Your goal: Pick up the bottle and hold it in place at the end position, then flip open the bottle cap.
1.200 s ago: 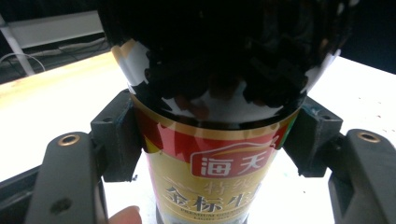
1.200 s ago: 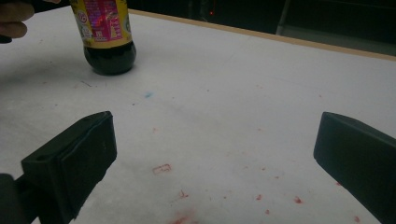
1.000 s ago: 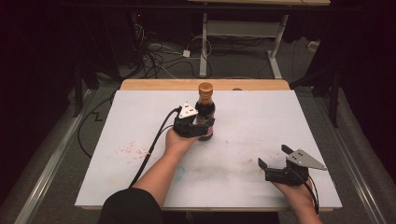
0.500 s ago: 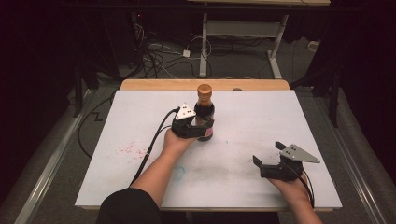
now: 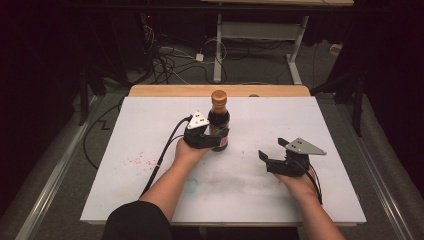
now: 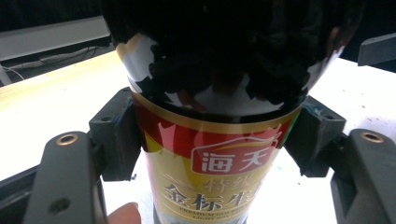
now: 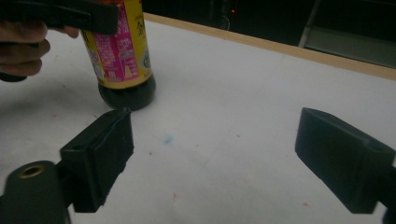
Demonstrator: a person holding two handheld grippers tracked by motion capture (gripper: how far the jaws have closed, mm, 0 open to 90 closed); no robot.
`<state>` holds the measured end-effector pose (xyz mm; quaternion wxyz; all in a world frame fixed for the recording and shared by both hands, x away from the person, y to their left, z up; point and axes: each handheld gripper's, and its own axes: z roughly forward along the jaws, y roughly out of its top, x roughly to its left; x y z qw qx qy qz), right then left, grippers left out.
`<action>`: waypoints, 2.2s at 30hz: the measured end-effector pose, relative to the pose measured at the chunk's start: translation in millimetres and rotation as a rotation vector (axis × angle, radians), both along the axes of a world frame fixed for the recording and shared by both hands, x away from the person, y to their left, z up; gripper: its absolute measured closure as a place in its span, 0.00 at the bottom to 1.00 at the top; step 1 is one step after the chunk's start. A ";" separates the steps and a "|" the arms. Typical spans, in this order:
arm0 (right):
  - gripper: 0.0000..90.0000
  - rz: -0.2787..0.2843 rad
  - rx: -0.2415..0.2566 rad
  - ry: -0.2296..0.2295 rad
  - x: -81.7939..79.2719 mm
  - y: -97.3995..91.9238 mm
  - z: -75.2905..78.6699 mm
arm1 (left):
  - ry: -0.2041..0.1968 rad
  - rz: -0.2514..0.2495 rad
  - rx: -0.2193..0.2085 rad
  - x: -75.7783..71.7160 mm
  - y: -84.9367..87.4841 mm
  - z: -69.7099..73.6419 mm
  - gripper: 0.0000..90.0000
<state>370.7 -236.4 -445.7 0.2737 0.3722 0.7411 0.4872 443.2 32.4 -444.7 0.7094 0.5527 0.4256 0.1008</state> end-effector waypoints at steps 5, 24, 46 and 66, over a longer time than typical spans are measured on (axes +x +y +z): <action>0.23 0.014 0.019 -0.009 10.1 11.0 7.9 | 0.000 -0.009 0.005 0.5 1.3 0.1 0.31; 0.93 0.050 0.044 -0.012 35.1 33.1 24.5 | 0.009 0.015 -0.053 -0.3 -4.0 2.3 0.31; 1.00 0.089 0.023 -0.042 45.7 64.4 57.4 | 0.007 0.005 0.006 -0.8 -0.3 0.3 0.31; 1.00 0.114 0.003 -0.057 52.0 84.5 84.4 | 0.013 0.026 -0.062 -1.5 -5.5 2.1 0.32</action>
